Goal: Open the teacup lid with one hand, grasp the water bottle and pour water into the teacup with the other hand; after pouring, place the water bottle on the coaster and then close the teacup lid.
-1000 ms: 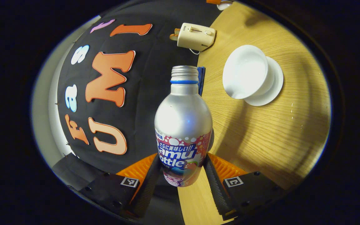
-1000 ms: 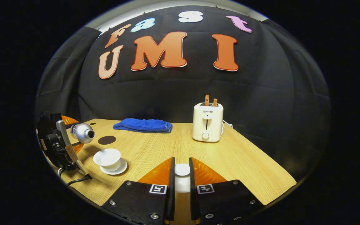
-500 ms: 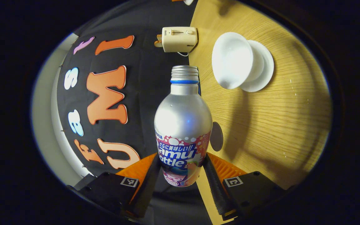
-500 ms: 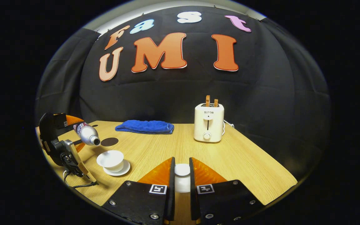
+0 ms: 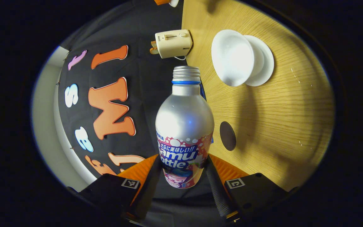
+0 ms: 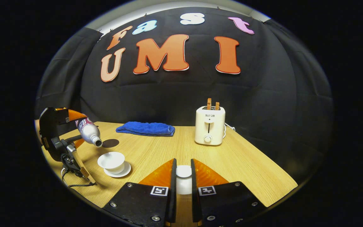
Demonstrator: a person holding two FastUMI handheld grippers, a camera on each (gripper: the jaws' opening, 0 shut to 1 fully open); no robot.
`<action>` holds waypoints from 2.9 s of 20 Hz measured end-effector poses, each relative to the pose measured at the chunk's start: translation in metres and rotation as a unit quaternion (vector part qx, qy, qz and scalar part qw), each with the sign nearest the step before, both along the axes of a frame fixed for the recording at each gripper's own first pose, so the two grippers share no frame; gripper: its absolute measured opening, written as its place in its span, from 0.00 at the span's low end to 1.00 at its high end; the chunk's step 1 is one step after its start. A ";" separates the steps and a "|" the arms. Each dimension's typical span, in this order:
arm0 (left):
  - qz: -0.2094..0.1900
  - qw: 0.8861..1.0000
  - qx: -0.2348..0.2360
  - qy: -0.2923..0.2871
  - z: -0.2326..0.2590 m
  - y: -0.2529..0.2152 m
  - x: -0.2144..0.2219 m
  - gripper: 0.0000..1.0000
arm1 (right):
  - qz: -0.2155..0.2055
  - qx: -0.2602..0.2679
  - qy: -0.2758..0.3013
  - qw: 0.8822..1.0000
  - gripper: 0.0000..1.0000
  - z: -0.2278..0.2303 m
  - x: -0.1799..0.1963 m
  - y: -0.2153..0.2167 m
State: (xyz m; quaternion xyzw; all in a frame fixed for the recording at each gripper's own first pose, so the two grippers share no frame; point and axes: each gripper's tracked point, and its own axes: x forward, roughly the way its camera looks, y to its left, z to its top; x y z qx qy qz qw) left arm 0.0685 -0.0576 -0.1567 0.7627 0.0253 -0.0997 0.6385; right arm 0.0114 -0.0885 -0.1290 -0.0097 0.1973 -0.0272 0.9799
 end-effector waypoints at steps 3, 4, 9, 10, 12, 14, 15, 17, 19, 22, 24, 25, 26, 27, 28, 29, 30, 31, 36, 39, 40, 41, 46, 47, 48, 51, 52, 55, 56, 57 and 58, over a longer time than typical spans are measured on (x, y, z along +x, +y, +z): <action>-0.010 1.000 0.013 -0.004 0.003 -0.001 0.003 0.82 | 0.011 0.003 -0.001 1.000 0.20 0.001 -0.001 0.006; -0.011 1.000 0.017 -0.004 0.003 0.000 0.004 0.82 | 0.012 0.000 -0.003 1.000 0.20 0.000 -0.001 0.007; -0.020 0.999 0.046 -0.012 0.008 -0.001 0.006 0.82 | 0.024 -0.005 -0.005 1.000 0.20 0.001 -0.001 0.013; -0.023 0.998 0.052 -0.015 0.009 -0.002 0.006 0.82 | 0.027 -0.006 -0.006 1.000 0.20 0.002 0.000 0.014; -0.028 0.997 0.064 -0.020 0.011 -0.002 0.008 0.82 | 0.029 -0.008 -0.006 1.000 0.20 0.001 -0.001 0.014; -0.033 0.996 0.074 -0.026 0.015 -0.004 0.008 0.84 | 0.031 -0.007 -0.006 0.999 0.20 0.001 -0.001 0.015; -0.035 0.996 0.079 -0.028 0.016 -0.003 0.010 0.84 | 0.032 -0.008 -0.007 0.999 0.20 0.000 0.000 0.016; -0.041 0.995 0.087 -0.034 0.021 -0.004 0.012 0.83 | 0.034 -0.009 -0.005 0.999 0.20 0.000 0.000 0.015; -0.048 0.993 0.099 -0.045 0.027 -0.009 0.012 0.87 | 0.035 -0.011 -0.005 0.999 0.20 -0.002 -0.001 0.016; -0.055 0.991 0.111 -0.047 0.029 -0.010 0.013 0.84 | 0.039 -0.011 -0.006 0.999 0.20 -0.002 -0.001 0.018; -0.061 0.989 0.122 -0.054 0.032 -0.012 0.013 0.82 | 0.042 -0.012 -0.006 0.999 0.20 -0.003 -0.001 0.019; -0.064 0.988 0.126 -0.056 0.033 -0.012 0.014 0.84 | 0.043 -0.012 -0.006 0.999 0.20 -0.003 -0.001 0.019; -0.067 0.988 0.130 -0.056 0.033 -0.013 0.014 0.84 | 0.044 -0.012 -0.006 0.999 0.20 -0.002 0.000 0.020; -0.068 0.987 0.134 -0.055 0.034 -0.013 0.015 0.87 | 0.044 -0.011 -0.006 0.999 0.20 -0.002 0.000 0.020; -0.070 0.987 0.136 -0.056 0.034 -0.013 0.016 0.84 | 0.046 -0.011 -0.006 0.999 0.20 -0.003 -0.001 0.020; -0.072 0.986 0.139 -0.058 0.036 -0.013 0.016 0.82 | 0.046 -0.012 -0.007 0.999 0.20 -0.003 0.000 0.021; -0.074 0.985 0.142 -0.062 0.037 -0.015 0.017 0.82 | 0.047 -0.012 -0.006 0.999 0.20 -0.003 0.000 0.021; -0.076 0.984 0.146 -0.066 0.039 -0.014 0.017 0.87 | 0.048 -0.013 -0.007 0.999 0.20 -0.002 0.001 0.022; -0.084 0.981 0.156 -0.082 0.052 -0.016 0.020 0.82 | 0.051 -0.014 -0.009 0.999 0.20 -0.003 0.001 0.024; -0.087 0.978 0.162 -0.096 0.063 -0.016 0.021 0.84 | 0.055 -0.013 -0.010 0.998 0.20 -0.001 0.003 0.026; -0.088 0.977 0.163 -0.101 0.069 -0.017 0.020 0.84 | 0.057 -0.013 -0.010 0.998 0.20 -0.002 0.002 0.028; -0.089 0.977 0.163 -0.106 0.073 -0.016 0.020 0.84 | 0.058 -0.013 -0.010 0.998 0.20 -0.002 0.003 0.029; -0.091 0.973 0.180 -0.116 0.089 -0.015 0.019 0.82 | 0.067 -0.003 -0.010 0.998 0.20 -0.001 0.005 0.039; -0.093 0.972 0.182 -0.120 0.092 -0.016 0.018 0.82 | 0.070 -0.003 -0.012 0.997 0.20 -0.001 0.006 0.042; -0.093 0.971 0.182 -0.121 0.093 -0.016 0.019 0.82 | 0.072 -0.004 -0.012 0.997 0.20 0.000 0.006 0.044; -0.100 0.968 0.190 -0.126 0.093 -0.020 0.017 0.82 | 0.078 -0.005 -0.015 0.997 0.20 0.003 0.007 0.049; -0.104 0.967 0.194 -0.128 0.092 -0.022 0.017 0.84 | 0.078 -0.005 -0.018 0.997 0.20 0.004 0.007 0.051; -0.108 0.966 0.197 -0.129 0.088 -0.022 0.017 0.82 | 0.079 -0.009 -0.018 0.997 0.20 0.005 0.006 0.053; -0.110 0.965 0.198 -0.129 0.085 -0.023 0.017 0.82 | 0.079 -0.009 -0.017 0.997 0.20 0.005 0.006 0.053; -0.113 0.965 0.199 -0.131 0.084 -0.024 0.018 0.82 | 0.078 -0.010 -0.018 0.997 0.20 0.005 0.006 0.054; -0.115 0.964 0.201 -0.132 0.081 -0.025 0.017 0.82 | 0.080 -0.010 -0.017 0.997 0.20 0.004 0.004 0.055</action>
